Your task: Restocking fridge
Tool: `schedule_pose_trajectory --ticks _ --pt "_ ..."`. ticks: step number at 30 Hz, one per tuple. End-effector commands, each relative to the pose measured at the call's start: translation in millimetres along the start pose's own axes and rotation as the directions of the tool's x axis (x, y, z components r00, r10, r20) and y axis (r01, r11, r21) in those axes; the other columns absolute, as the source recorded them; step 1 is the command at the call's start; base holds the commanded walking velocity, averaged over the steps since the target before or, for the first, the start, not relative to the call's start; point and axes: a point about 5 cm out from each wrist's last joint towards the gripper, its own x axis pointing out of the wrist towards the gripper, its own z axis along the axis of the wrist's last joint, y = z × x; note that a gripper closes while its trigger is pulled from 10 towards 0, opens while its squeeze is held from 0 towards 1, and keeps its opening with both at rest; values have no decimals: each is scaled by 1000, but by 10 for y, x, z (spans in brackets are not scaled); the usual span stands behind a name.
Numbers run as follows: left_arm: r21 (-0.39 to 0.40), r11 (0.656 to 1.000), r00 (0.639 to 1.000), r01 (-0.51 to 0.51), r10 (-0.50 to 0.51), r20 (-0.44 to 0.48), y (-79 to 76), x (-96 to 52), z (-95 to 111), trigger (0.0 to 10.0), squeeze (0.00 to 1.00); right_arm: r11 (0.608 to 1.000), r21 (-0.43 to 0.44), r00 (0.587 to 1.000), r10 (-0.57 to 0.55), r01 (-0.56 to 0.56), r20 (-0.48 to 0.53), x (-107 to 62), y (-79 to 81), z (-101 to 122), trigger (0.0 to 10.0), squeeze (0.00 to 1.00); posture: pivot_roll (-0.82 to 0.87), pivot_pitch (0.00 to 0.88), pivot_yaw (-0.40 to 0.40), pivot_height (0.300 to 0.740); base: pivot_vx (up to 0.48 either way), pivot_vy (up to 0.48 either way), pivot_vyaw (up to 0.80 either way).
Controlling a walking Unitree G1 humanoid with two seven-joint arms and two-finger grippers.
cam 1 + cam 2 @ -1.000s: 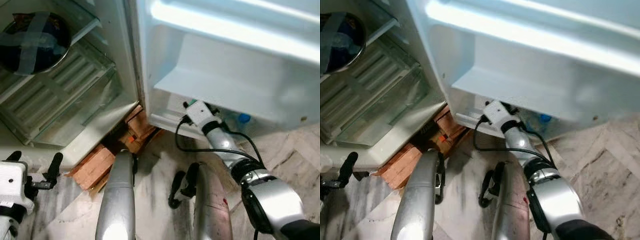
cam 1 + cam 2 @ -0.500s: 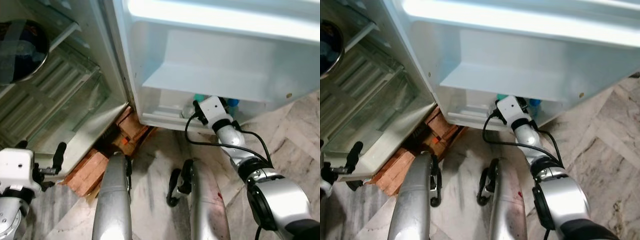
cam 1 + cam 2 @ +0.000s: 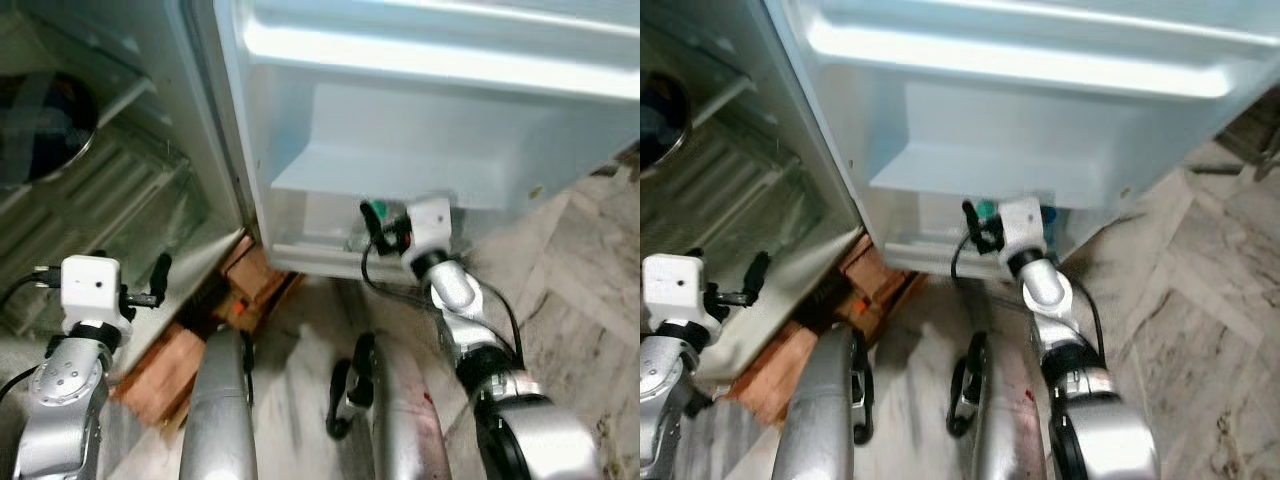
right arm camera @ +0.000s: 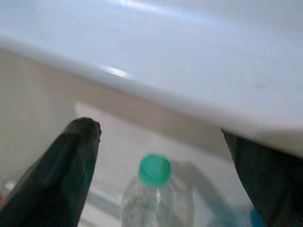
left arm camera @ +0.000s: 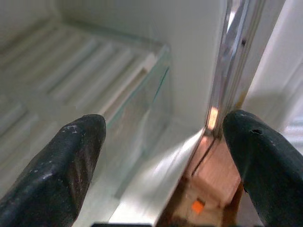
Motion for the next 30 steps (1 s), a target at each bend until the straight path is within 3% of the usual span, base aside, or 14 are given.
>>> schedule_pose_trajectory --ticks 1,2,3,5,8,11,14,18,20,22,26,30 --pt "-9 1000 999 21 -22 -23 -20 7 -83 10000 0 1000 -7 1000 -4 4 -6 -15 24 38 10000 0 151 60 -53 645 0 0 0" --pt "-9 1000 999 23 -24 -22 -25 30 -89 10000 0 1000 0 1000 -2 2 -16 -46 48 32 10000 0 146 52 -51 645 0 0 0" --pt "-16 999 999 36 -36 -25 -45 75 -99 10000 0 999 30 998 33 -35 59 -141 101 116 10000 0 132 27 -45 645 0 0 0" --pt "-16 999 999 49 -49 -14 -75 108 -85 10000 0 997 74 998 25 -30 61 -239 118 143 10000 0 123 6 -38 645 0 0 0" --pt "-9 998 998 68 -68 -12 -146 168 -93 10000 0 1000 31 997 -2 -1 82 -318 130 185 10000 0 117 0 -35 655 0 0 0" --pt "-7 998 998 69 -69 -9 -163 182 -99 10000 0 1000 23 996 -9 7 85 -343 133 203 10000 0 119 0 -37 665 0 0 0" --pt "-23 998 998 58 -58 -3 -193 210 -123 10000 0 989 87 992 -125 122 34 -371 95 160 10000 0 125 0 -42 690 0 0 0" --pt "-29 998 999 51 -51 0 -189 227 -125 10000 0 981 166 995 -101 101 -8 -363 126 100 10000 0 121 0 -38 715 0 0 0" --pt "-24 998 998 55 -55 4 -196 234 -124 10000 0 986 156 998 -61 62 -7 -381 162 111 10000 0 118 0 -35 725 0 0 0" --pt "-16 998 998 67 -67 10 -207 251 -119 10000 0 995 94 999 -47 45 21 -418 143 158 10000 0 117 0 -34 740 0 0 0" --pt "-7 998 998 57 -57 16 -161 297 -124 10000 0 982 77 983 -177 173 46 -413 -62 259 10000 0 111 0 -33 740 0 0 0" --pt "-7 999 998 50 -50 23 -179 290 -133 10000 0 975 62 976 -215 212 44 -428 -103 306 10000 0 101 0 -33 740 0 0 0"
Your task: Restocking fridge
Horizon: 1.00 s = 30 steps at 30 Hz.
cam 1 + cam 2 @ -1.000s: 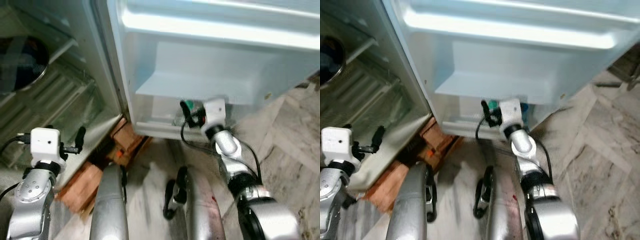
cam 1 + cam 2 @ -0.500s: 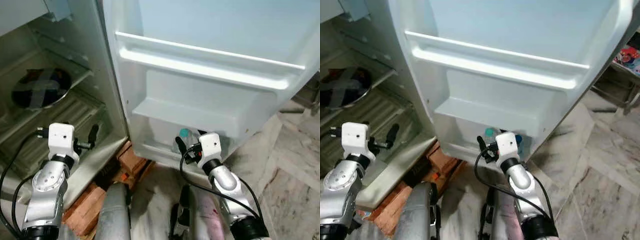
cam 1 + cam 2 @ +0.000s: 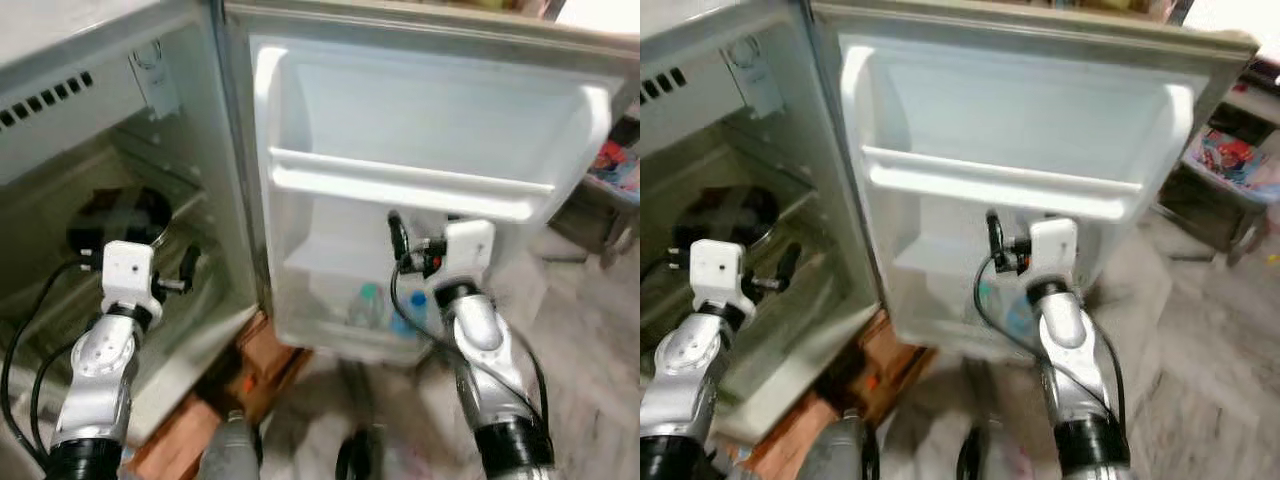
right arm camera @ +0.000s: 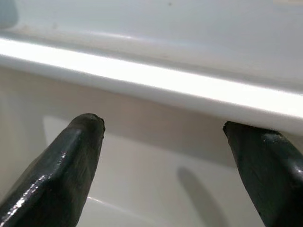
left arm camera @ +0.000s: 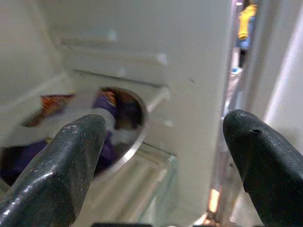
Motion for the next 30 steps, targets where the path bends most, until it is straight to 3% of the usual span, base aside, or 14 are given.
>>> schedule_pose_trajectory --ticks 1,4,8,12,14,16,17,20,25,30 --pt "0 1000 1000 1 -1 -16 -31 -17 -59 10000 0 999 -21 999 -35 35 28 1 -58 93 10000 0 101 0 -33 740 0 0 0" --pt "1 1000 999 2 -2 -32 -77 -22 -91 10000 0 999 -6 999 -39 39 -9 -46 -42 35 10000 0 99 0 -33 740 0 0 0" --pt "9 1000 999 17 -17 -35 -102 -13 -109 10000 0 999 42 984 -23 31 -175 -169 28 -167 10000 0 97 0 -36 740 0 0 0" --pt "16 1000 999 14 -13 -40 -88 -17 -117 10000 0 998 55 957 -10 27 -290 -397 -7 -301 10000 0 99 0 -40 740 0 0 0" --pt "20 1000 999 14 -13 -40 -88 -24 -121 10000 0 1000 24 960 -9 17 -280 -443 -27 -276 10000 0 98 0 -41 740 0 0 0" --pt "22 1000 999 15 -14 -41 -94 -44 -133 10000 0 994 -111 954 -56 24 -295 -519 -86 -248 10000 0 95 0 -41 740 0 0 0" --pt "22 1000 999 15 -14 -41 -94 -44 -133 10000 0 994 -111 954 -56 24 -295 -519 -86 -248 10000 0 95 0 -41 740 0 0 0" --pt "17 1000 999 11 -10 -51 -107 -56 -157 10000 0 998 -25 960 47 -56 -277 -568 -55 -231 10000 0 86 0 -41 740 0 0 0" --pt "22 1000 998 15 -13 -59 -150 -14 -166 10000 0 997 49 952 63 -51 -298 -543 -56 -211 10000 0 77 0 -38 740 0 -51 0" --pt "26 1000 999 15 -13 -52 -143 2 -149 10000 0 996 63 958 71 -55 -277 -521 -46 -150 10000 0 77 0 -35 740 0 -319 0"
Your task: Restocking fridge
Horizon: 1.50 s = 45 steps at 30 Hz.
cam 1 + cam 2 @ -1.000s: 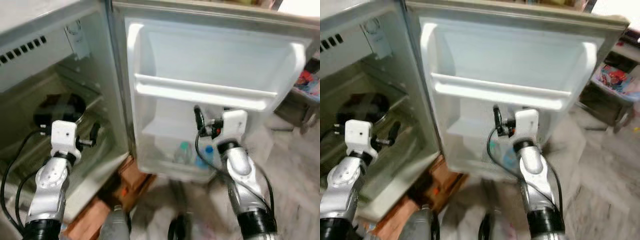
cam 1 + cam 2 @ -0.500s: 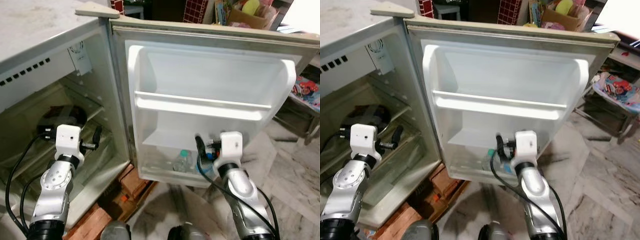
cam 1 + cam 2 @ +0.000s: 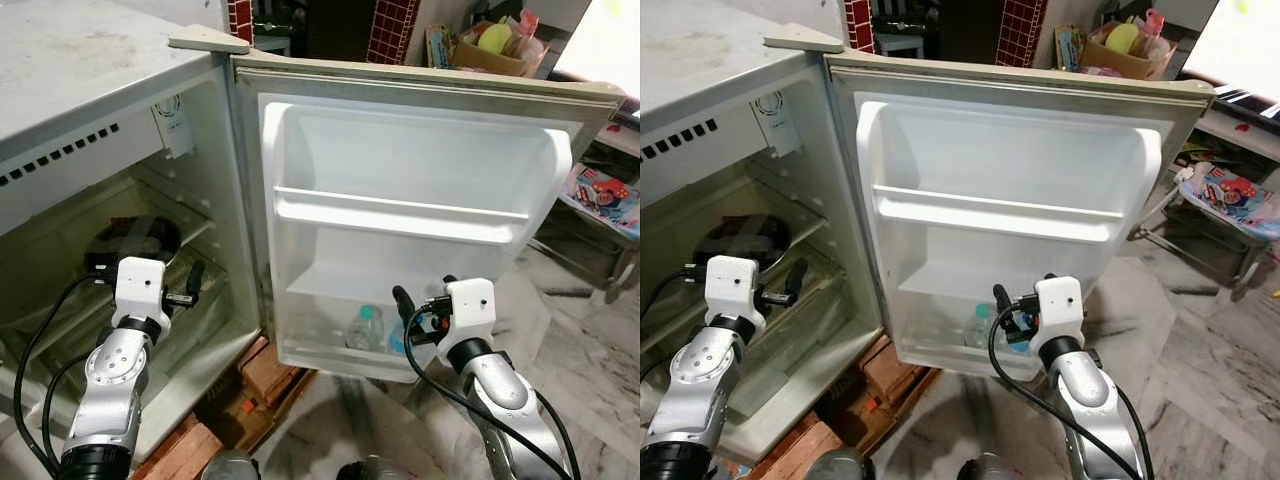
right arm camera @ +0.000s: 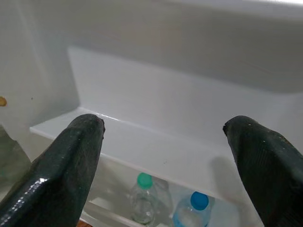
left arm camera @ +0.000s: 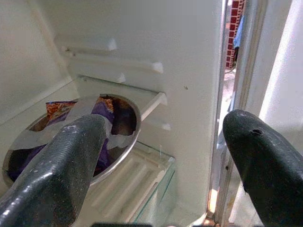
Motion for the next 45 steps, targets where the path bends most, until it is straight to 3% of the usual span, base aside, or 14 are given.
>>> schedule_pose_trajectory --ticks 1,5,8,12,22,33,45 --pt "8 1000 1000 12 -12 10 -27 34 26 10000 0 1000 -10 1000 -8 9 30 11 -44 106 10000 0 77 0 -35 740 0 -345 0" --pt "10 1000 1000 12 -12 11 -23 37 31 10000 0 1000 -13 999 0 0 33 36 -18 130 10000 0 80 0 -35 740 0 -341 0" --pt "15 1000 1000 9 -9 11 -17 34 28 10000 0 996 -57 995 -70 74 67 79 -44 174 10000 0 80 0 -35 740 0 -341 0" --pt "16 1000 1000 10 -10 11 -13 32 28 10000 0 997 -31 993 -64 67 98 95 -41 204 10000 0 84 0 -37 740 0 -340 0" --pt "20 1000 1000 20 -21 16 -11 31 25 10000 0 972 -145 964 -151 185 219 96 -127 414 10000 0 84 0 -34 740 0 -202 0" --pt "7 997 996 82 -82 43 -29 39 68 10000 0 977 -98 958 -160 187 237 134 -78 430 10000 0 88 0 -29 740 0 0 0" --pt "15 999 999 50 -50 15 -39 50 40 10000 0 983 -72 963 -148 167 223 129 -73 374 10000 0 90 0 -30 740 0 -469 261"
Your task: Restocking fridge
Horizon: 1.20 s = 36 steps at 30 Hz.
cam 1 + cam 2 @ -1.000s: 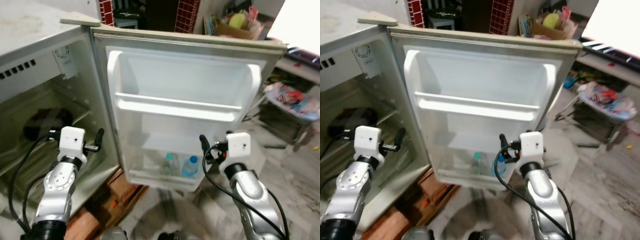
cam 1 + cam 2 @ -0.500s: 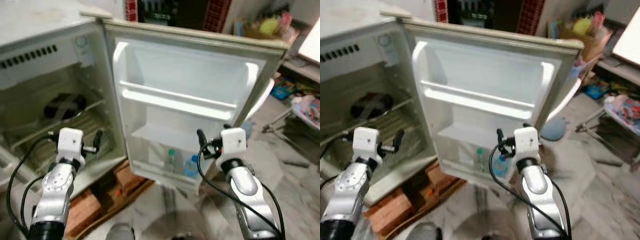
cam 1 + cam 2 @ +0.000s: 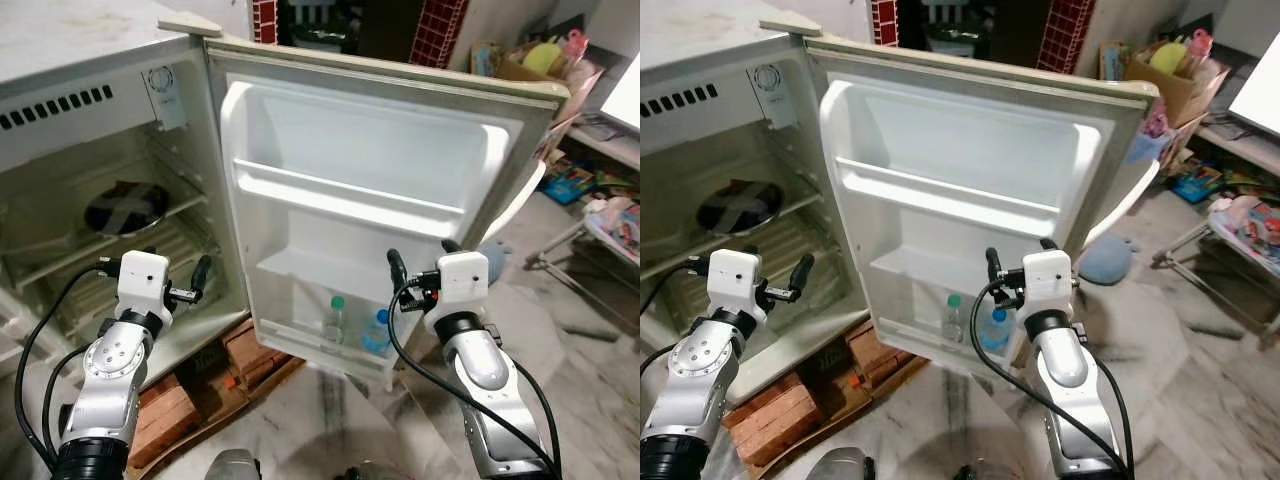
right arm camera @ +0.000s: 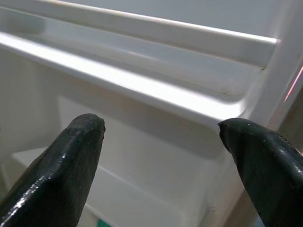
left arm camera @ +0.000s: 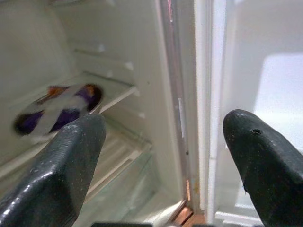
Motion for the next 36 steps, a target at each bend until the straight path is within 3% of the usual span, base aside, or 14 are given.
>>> schedule_pose_trajectory --ticks 1,5,9,15,29,36 --pt "9 1000 1000 -3 3 -11 -9 14 -1 10000 0 995 -2 995 -97 97 17 3 -222 30 10000 0 89 0 -29 740 0 -472 0" --pt "9 1000 1000 7 -7 -8 -25 18 0 10000 0 997 27 998 -66 66 7 -7 -194 13 10000 0 87 0 -30 740 0 -469 0" --pt "17 1000 1000 8 -8 -6 -26 35 6 10000 0 985 136 993 114 -108 -40 -29 4 -62 10000 0 86 0 -31 740 0 -474 0" --pt "52 998 1000 28 -28 -6 -30 15 -10 10000 0 982 130 990 139 -137 -7 -17 44 -19 10000 0 87 0 -32 740 0 -480 0" --pt "74 997 999 21 -18 -39 -48 0 -76 10000 0 975 125 983 182 -185 34 104 -47 57 10000 0 85 0 -33 740 0 -472 0" --pt "31 1000 998 4 -2 -59 -82 -4 -108 10000 0 975 88 978 195 -202 74 274 -43 142 10000 0 95 0 -28 740 0 -67 788"
